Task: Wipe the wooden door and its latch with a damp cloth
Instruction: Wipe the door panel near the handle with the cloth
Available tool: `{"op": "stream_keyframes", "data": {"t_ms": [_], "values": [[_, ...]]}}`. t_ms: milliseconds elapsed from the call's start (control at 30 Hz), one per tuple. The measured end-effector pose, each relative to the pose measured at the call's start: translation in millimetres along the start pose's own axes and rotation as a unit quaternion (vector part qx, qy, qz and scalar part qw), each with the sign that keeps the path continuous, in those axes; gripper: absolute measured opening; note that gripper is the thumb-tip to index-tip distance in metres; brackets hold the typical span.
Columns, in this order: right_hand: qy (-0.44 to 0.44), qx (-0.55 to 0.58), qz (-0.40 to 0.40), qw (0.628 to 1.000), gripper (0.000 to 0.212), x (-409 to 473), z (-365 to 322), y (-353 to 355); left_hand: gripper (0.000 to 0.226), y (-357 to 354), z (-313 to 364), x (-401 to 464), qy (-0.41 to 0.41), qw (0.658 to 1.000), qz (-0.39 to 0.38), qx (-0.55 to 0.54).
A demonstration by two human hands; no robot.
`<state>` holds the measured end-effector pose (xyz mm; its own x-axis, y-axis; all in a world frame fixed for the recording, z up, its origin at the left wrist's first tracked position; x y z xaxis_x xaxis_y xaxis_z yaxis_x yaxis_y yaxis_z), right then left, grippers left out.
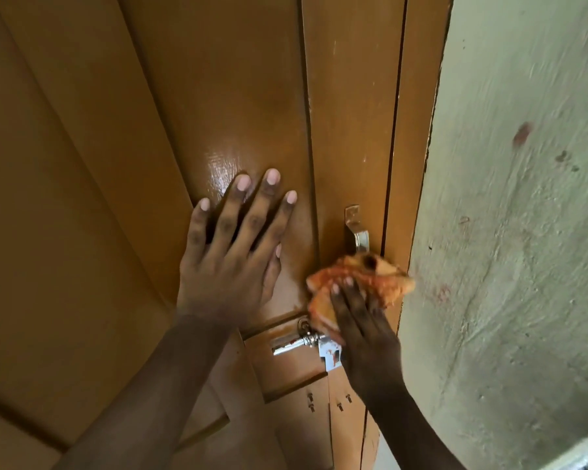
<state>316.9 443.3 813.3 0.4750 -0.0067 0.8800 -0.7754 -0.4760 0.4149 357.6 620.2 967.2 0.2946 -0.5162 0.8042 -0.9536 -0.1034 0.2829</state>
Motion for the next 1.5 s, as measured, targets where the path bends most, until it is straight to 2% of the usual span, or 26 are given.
{"op": "stream_keyframes", "data": {"t_ms": [67,200,333,433,533,633,700,800,867,900,967,1033,1067,1100,1167,1200,1267,1333,1433,1500], "values": [[-0.012,-0.009,-0.006,1.0,0.047,-10.4,-1.1,1.7,0.066,-1.6,-0.1,0.0,-0.005,1.0,0.002,0.003],[-0.062,-0.029,-0.02,0.997,0.085,0.1,-6.7,-10.8,0.064,-2.5,-0.6,-0.3,-0.001,1.0,0.01,0.01],[-0.01,-0.012,-0.072,0.997,0.092,-31.1,3.7,-15.2,0.064,-1.4,0.0,0.6,0.006,1.0,0.004,0.006],[-0.023,-0.035,-0.092,0.995,0.1,-47.1,17.8,0.3,0.065,-0.9,0.0,-0.9,0.005,1.0,0.004,0.011],[-0.059,-0.059,-0.067,0.994,0.091,-41.9,16.9,1.1,0.064,-1.1,1.1,-0.1,-0.001,1.0,0.004,0.012],[-0.117,0.027,-0.027,0.992,0.066,-44.8,-11.4,-10.2,0.063,-0.8,1.1,-2.6,-0.001,1.0,-0.003,0.005],[-0.097,0.068,-0.055,0.991,0.073,-48.8,-25.9,-12.9,0.062,0.8,1.0,-1.7,-0.002,1.0,-0.001,0.001],[-0.037,0.053,-0.111,0.992,0.09,-45.5,-18.4,5.7,0.063,1.9,-2.0,-3.1,-0.007,1.0,0.001,-0.014],[-0.085,0.031,-0.09,0.992,0.084,-39.6,-6.1,17.6,0.066,1.3,-4.7,-14.7,-0.041,0.999,-0.005,-0.015],[-0.129,0.031,-0.06,0.989,0.073,-35.9,-7.1,22.1,0.067,0.1,-6.3,-25.6,-0.07,0.997,-0.01,-0.013],[-0.217,0.102,-0.002,0.971,0.052,-30.9,-24.0,20.0,0.067,-3.1,-12.4,-52.9,-0.118,0.993,-0.017,0.002],[-0.269,0.192,0.015,0.944,0.046,-28.9,-47.2,8.7,0.067,-8.1,-21.1,-78.9,-0.143,0.989,-0.015,0.036],[-0.253,0.211,-0.007,0.944,0.05,-29.5,-58.2,2.8,0.067,-11.1,-24.6,-89.5,-0.148,0.988,-0.013,0.051],[-0.199,0.202,-0.053,0.958,0.057,-30.8,-68.1,-2.6,0.068,-14.2,-26.6,-97.0,-0.148,0.987,-0.01,0.059],[-0.017,0.109,-0.152,0.982,0.065,-42.7,-73.9,-10.5,0.068,-20.6,-26.7,-106.9,-0.134,0.989,-0.006,0.065],[0.054,0.062,-0.178,0.981,0.065,-48.2,-65.9,-12.5,0.068,-23.4,-25.0,-109.7,-0.122,0.99,-0.006,0.064],[0.112,0.002,-0.19,0.975,0.062,-53.3,-45.0,-10.3,0.067,-27.1,-19.9,-113.6,-0.098,0.993,0.003,0.061],[0.075,-0.015,-0.154,0.985,0.062,-51.7,-34.4,-8.2,0.068,-29.7,-16.0,-116.5,-0.079,0.995,0.017,0.065],[-0.043,0.021,-0.062,0.997,0.049,-39.8,-63.1,-21.6,0.067,-32.2,-15.1,-117.5,-0.078,0.994,0.033,0.063],[-0.036,0.058,-0.076,0.995,0.051,-43.1,-82.8,-32.1,0.067,-32.0,-15.5,-117.8,-0.076,0.995,0.042,0.056]]}}
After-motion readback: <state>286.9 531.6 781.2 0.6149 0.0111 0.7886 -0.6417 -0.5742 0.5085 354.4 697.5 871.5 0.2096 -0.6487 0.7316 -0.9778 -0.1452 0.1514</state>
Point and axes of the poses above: each hand's wrist, its own x-axis towards the middle knuckle, its own y-axis out of the back of the hand, z = x × y, the point moved 3 cm from there along x, towards the middle knuckle, and after that the axes turned 9 degrees about x, right-handed, at the moved point
